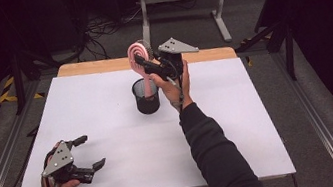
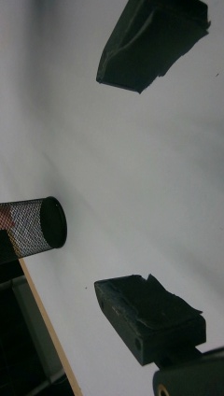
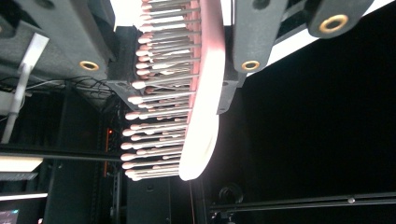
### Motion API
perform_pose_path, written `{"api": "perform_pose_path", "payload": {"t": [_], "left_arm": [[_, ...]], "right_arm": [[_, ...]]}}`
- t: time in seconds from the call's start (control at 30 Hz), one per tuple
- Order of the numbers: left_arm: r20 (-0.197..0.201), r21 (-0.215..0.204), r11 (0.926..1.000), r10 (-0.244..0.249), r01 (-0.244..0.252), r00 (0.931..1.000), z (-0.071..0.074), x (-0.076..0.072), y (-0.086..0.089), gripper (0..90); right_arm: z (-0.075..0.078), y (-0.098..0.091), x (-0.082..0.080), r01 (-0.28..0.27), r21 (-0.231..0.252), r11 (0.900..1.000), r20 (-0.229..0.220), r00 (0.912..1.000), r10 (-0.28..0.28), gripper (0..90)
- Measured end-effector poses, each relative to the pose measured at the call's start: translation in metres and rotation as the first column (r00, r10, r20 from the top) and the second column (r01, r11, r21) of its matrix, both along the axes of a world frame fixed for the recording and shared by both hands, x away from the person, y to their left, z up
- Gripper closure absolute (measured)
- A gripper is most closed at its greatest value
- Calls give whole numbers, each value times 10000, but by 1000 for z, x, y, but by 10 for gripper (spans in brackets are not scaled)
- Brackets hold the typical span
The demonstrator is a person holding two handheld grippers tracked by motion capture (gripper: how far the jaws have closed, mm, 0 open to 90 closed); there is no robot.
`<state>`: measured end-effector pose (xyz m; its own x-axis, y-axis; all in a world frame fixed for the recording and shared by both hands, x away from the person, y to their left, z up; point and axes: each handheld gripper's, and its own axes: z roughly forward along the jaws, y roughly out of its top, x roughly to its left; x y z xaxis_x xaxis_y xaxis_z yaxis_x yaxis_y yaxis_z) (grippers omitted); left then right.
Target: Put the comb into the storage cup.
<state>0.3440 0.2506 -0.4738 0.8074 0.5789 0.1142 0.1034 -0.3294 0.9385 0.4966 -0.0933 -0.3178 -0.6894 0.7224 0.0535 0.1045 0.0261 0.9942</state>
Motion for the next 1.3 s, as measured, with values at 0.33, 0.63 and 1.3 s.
{"api": "perform_pose_path", "payload": {"t": [0.33, 0.63, 1.3], "left_arm": [[37, 178, 9998, -10, 9, 10000, 0, 0, -1, 47], [90, 247, 9997, 11, -13, 10000, -1, 0, -2, 47], [76, 362, 9993, 5, -8, 10000, -1, 0, -4, 50]], "right_arm": [[-18, 2, 1, -9, 43, 10000, -370, 9993, 10, 623], [-29, 3, 1, -45, -104, 9999, -561, 9984, 39, 623], [-46, -1, 4, 192, -27, 9998, -1009, 9947, -194, 620]]}}
